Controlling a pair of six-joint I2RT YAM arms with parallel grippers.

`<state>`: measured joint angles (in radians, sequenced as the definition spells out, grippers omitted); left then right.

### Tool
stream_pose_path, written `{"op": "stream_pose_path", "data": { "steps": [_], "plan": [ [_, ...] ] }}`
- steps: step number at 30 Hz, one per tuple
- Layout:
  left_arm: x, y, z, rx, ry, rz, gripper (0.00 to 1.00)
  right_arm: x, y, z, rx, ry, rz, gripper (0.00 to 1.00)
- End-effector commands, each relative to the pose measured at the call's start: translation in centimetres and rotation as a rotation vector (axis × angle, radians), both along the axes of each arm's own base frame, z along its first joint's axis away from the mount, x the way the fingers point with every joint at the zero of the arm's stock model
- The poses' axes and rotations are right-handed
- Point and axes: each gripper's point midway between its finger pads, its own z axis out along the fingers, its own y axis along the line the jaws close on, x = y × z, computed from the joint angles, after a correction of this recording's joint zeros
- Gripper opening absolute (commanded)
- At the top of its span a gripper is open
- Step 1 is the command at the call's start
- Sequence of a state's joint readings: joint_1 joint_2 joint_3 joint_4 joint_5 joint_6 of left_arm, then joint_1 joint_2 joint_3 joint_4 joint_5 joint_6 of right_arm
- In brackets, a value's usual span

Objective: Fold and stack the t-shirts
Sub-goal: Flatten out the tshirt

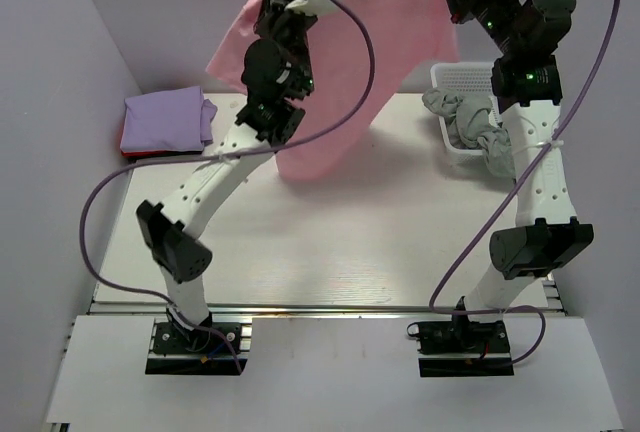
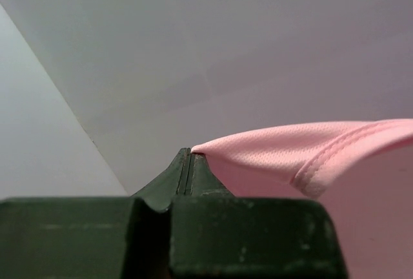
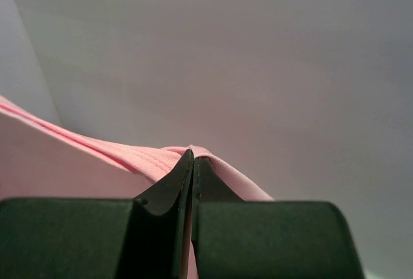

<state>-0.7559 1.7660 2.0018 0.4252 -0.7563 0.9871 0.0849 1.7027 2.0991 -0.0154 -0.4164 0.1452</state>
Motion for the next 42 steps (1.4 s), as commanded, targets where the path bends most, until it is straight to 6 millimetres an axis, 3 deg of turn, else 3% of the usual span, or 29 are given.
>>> {"op": "stream_pose_path", "data": {
  "steps": [1, 2, 4, 6, 7, 8, 10, 13, 16, 20, 21, 23, 24, 26, 27, 28, 29, 30, 31, 32, 33, 34, 35, 37, 38, 39, 40, 41, 42],
  "plan": [
    [2.1, 3.0, 2.0, -0.026, -0.064, 0.065, 0.00, -0.2, -1.2, 4.7, 0.025, -0.207, -0.047, 0.00],
    [2.3, 3.3, 3.2, -0.035, -0.102, 0.054, 0.00, -0.1, -1.3, 5.3, 0.035, -0.241, -0.055, 0.00],
    [4.0, 5.3, 3.1, -0.038, -0.113, 0.101, 0.00, 0.7, -1.1, 5.4, 0.040, -0.272, -0.046, 0.00],
    [5.7, 5.6, 3.3, -0.017, -0.131, 0.096, 0.00, 1.9, -1.1, 5.2, 0.039, -0.296, -0.045, 0.00],
    [6.0, 6.9, 3.7, -0.030, -0.156, 0.107, 0.00, 1.6, -1.1, 6.3, 0.035, -0.336, -0.047, 0.00],
    [6.4, 6.8, 3.8, -0.004, -0.171, 0.090, 0.00, 2.2, -0.9, 6.0, 0.031, -0.338, -0.047, 0.00],
    [7.2, 8.0, 3.9, -0.026, -0.188, 0.084, 0.00, 2.0, -1.2, 7.3, 0.032, -0.392, -0.059, 0.00],
    [6.6, 8.6, 5.5, -0.017, -0.242, 0.059, 0.00, 2.3, -1.9, 8.0, 0.042, -0.428, -0.099, 0.00],
    [4.5, 9.5, 7.7, -0.026, -0.275, 0.052, 0.00, 1.8, -2.1, 8.3, 0.029, -0.437, -0.117, 0.00],
    [3.0, 10.1, 8.5, -0.014, -0.279, 0.051, 0.00, 0.5, -2.2, 8.4, 0.011, -0.436, -0.127, 0.00],
    [2.9, 10.4, 8.2, -0.003, -0.259, 0.067, 0.00, -0.9, -2.6, 9.4, 0.005, -0.452, -0.137, 0.00],
    [1.9, 10.9, 8.5, 0.004, -0.246, 0.067, 0.00, -1.2, -2.4, 9.0, -0.010, -0.442, -0.135, 0.00],
    [1.4, 10.6, 8.5, 0.005, -0.241, 0.056, 0.00, -2.6, -2.5, 9.6, -0.014, -0.442, -0.135, 0.00],
    [0.8, 10.5, 8.1, 0.024, -0.219, 0.051, 0.00, -2.6, -2.5, 8.7, -0.032, -0.418, -0.137, 0.00],
    [-1.1, 11.4, 9.3, 0.010, -0.245, 0.053, 0.00, -4.7, -2.7, 10.1, -0.024, -0.447, -0.141, 0.00],
    [-1.8, 11.8, 9.6, 0.011, -0.242, 0.053, 0.00, -4.8, -2.7, 9.7, -0.025, -0.433, -0.140, 0.00],
    [-2.3, 11.8, 9.6, 0.007, -0.240, 0.032, 0.00, -6.6, -3.1, 10.7, -0.018, -0.452, -0.152, 0.00],
    [-2.9, 11.9, 9.8, 0.001, -0.235, 0.012, 0.00, -7.1, -3.1, 10.8, -0.015, -0.450, -0.154, 0.00],
    [-4.8, 12.7, 10.8, -0.003, -0.256, 0.006, 0.00, -7.1, -3.1, 10.3, -0.018, -0.431, -0.156, 0.00],
    [-5.6, 12.9, 11.2, -0.010, -0.261, -0.010, 0.00, -9.3, -3.2, 11.6, -0.019, -0.462, -0.149, 0.00],
    [-6.1, 13.0, 11.1, -0.007, -0.244, -0.032, 0.00, -9.8, -3.2, 11.6, -0.021, -0.461, -0.149, 0.00],
    [-8.1, 13.4, 12.0, -0.004, -0.265, -0.064, 0.00, -10.0, -3.3, 11.2, -0.026, -0.440, -0.150, 0.00],
    [-9.2, 13.5, 12.2, 0.000, -0.270, -0.088, 0.00, -12.5, -3.4, 12.2, -0.026, -0.473, -0.148, 0.00],
    [-10.2, 12.2, 11.2, 0.055, -0.252, -0.184, 0.00, -13.3, -3.6, 11.9, -0.025, -0.458, -0.157, 0.00],
    [-11.3, 12.0, 11.2, 0.083, -0.259, -0.219, 0.00, -15.6, -3.8, 12.8, -0.022, -0.490, -0.161, 0.00],
    [-14.9, 12.8, 12.3, 0.100, -0.306, -0.255, 0.00, -15.8, -4.0, 12.3, -0.022, -0.472, -0.169, 0.00],
    [-15.1, 11.4, 10.9, 0.160, -0.291, -0.324, 0.00, -16.5, -4.1, 12.4, -0.019, -0.472, -0.173, 0.00],
    [-16.6, 11.6, 11.1, 0.159, -0.317, -0.349, 0.00, -19.5, -4.4, 13.5, -0.010, -0.517, -0.178, 0.00],
    [-18.1, 11.9, 11.4, 0.151, -0.340, -0.372, 0.00, -19.2, -4.3, 12.5, -0.014, -0.494, -0.175, 0.00]
  ]
}}
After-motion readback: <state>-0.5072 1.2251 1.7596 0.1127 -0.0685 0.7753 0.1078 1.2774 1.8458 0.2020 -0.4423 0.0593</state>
